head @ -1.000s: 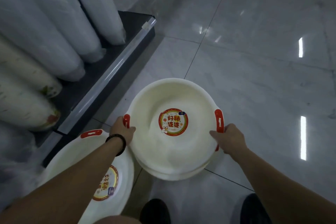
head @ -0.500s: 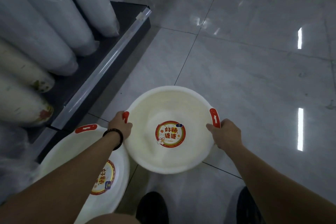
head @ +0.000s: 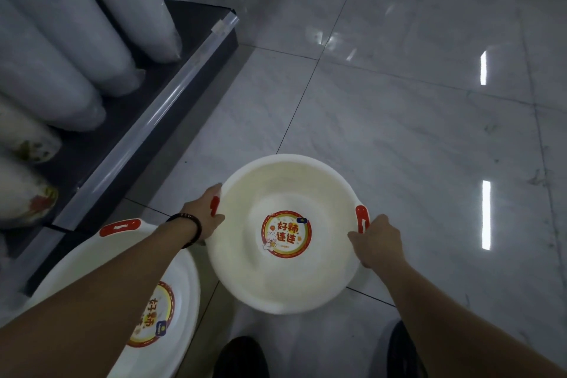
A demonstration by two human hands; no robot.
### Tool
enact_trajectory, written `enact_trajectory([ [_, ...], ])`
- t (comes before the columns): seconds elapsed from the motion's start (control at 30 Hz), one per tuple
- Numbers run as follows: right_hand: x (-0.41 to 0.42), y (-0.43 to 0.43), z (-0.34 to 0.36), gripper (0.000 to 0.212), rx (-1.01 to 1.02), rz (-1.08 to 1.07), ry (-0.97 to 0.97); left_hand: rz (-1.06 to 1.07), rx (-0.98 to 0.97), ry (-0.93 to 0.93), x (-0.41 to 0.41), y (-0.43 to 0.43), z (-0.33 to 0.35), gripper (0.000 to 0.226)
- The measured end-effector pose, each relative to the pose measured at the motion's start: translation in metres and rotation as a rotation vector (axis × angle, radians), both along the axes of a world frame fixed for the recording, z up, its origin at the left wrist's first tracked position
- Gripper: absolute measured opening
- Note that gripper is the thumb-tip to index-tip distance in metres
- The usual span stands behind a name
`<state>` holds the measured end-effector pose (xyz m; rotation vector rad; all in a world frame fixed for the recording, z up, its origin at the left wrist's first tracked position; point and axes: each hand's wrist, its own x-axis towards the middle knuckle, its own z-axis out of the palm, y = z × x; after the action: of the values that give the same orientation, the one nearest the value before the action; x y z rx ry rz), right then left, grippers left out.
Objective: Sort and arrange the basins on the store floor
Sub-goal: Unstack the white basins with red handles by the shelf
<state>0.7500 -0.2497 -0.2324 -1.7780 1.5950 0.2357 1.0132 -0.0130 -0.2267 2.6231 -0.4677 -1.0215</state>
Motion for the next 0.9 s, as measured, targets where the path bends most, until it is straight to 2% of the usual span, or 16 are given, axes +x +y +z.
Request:
enact_trajectory([
  [0.23, -0.021, -0.011, -0.006, 0.037, -0.094, -0.043, 0.083, -0.002, 0.01, -0.078, -0.015, -0.033, -0.01, 0.056],
  [0.33, -0.034, -0.021, -0.008, 0.034, -0.117, -0.086, 0.086, -0.009, 0.015, -0.089, -0.025, -0.047, -0.015, 0.057],
  [0.47, -0.042, -0.033, -0.004, 0.042, -0.111, -0.112, 0.076, 0.062, -0.087, -0.036, -0.037, -0.054, -0.016, 0.062],
  [0.57, -0.025, -0.023, 0.006, 0.065, -0.104, -0.115, 0.113, 0.141, -0.181, 0.015, -0.047, -0.042, 0.003, 0.063],
  [0.63, 0.001, 0.003, 0.018, 0.08, -0.175, 0.024, 0.193, 0.141, -0.226, -0.067, -0.053, -0.02, 0.021, 0.062],
  [0.67, 0.017, 0.021, 0.029, 0.08, -0.227, 0.133, 0.172, 0.14, -0.253, -0.114, -0.055, -0.004, 0.03, 0.056],
  [0.77, 0.065, 0.082, 0.057, 0.058, -0.26, 0.454, -0.084, 0.245, -0.334, -0.179, -0.059, 0.061, 0.059, 0.038],
  [0.83, 0.092, 0.129, 0.074, 0.042, -0.096, 0.594, -0.241, 0.382, -0.334, -0.221, -0.063, 0.116, 0.075, 0.031],
  [0.9, 0.108, 0.179, 0.084, 0.036, 0.148, 0.611, -0.316, 0.556, -0.312, -0.29, -0.071, 0.17, 0.085, 0.024],
])
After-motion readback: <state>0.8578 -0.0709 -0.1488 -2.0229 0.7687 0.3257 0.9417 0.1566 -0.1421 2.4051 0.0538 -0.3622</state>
